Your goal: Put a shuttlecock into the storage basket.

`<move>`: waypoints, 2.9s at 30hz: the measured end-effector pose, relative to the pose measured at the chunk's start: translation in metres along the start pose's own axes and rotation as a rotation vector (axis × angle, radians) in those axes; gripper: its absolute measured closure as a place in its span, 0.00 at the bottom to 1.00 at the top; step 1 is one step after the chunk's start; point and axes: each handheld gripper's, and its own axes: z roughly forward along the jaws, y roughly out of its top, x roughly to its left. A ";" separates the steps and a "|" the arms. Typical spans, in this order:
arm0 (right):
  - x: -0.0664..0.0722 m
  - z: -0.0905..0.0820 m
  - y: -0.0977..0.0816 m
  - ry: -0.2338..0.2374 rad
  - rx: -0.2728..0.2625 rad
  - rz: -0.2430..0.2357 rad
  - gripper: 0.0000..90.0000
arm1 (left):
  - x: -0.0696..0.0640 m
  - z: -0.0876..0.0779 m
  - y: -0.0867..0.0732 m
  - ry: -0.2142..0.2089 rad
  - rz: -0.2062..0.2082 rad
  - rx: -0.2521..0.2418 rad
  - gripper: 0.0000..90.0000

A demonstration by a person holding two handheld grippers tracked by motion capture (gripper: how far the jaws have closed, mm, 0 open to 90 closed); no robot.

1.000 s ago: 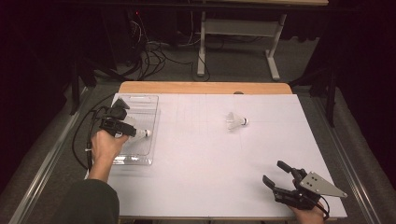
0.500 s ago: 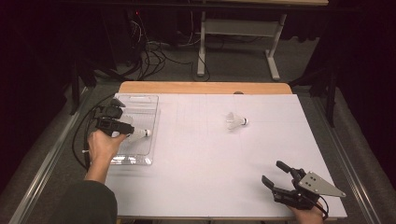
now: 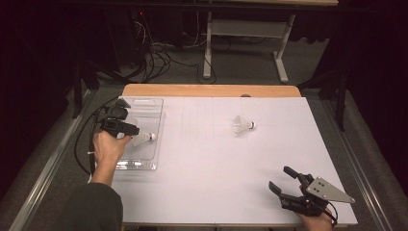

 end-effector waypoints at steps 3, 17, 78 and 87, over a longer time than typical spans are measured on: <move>0.000 0.000 0.000 0.001 0.001 0.002 0.28 | 0.001 0.003 0.001 0.013 -0.007 -0.003 0.41; 0.000 0.001 0.000 0.007 0.003 0.004 0.28 | -0.002 0.000 -0.001 0.012 0.012 -0.018 0.23; 0.002 0.001 0.001 0.017 0.006 -0.004 0.29 | -0.006 -0.029 -0.061 -0.190 0.009 -0.359 0.25; 0.002 0.002 0.000 0.017 0.005 -0.003 0.28 | -0.006 -0.030 -0.074 -0.228 0.007 -0.432 0.29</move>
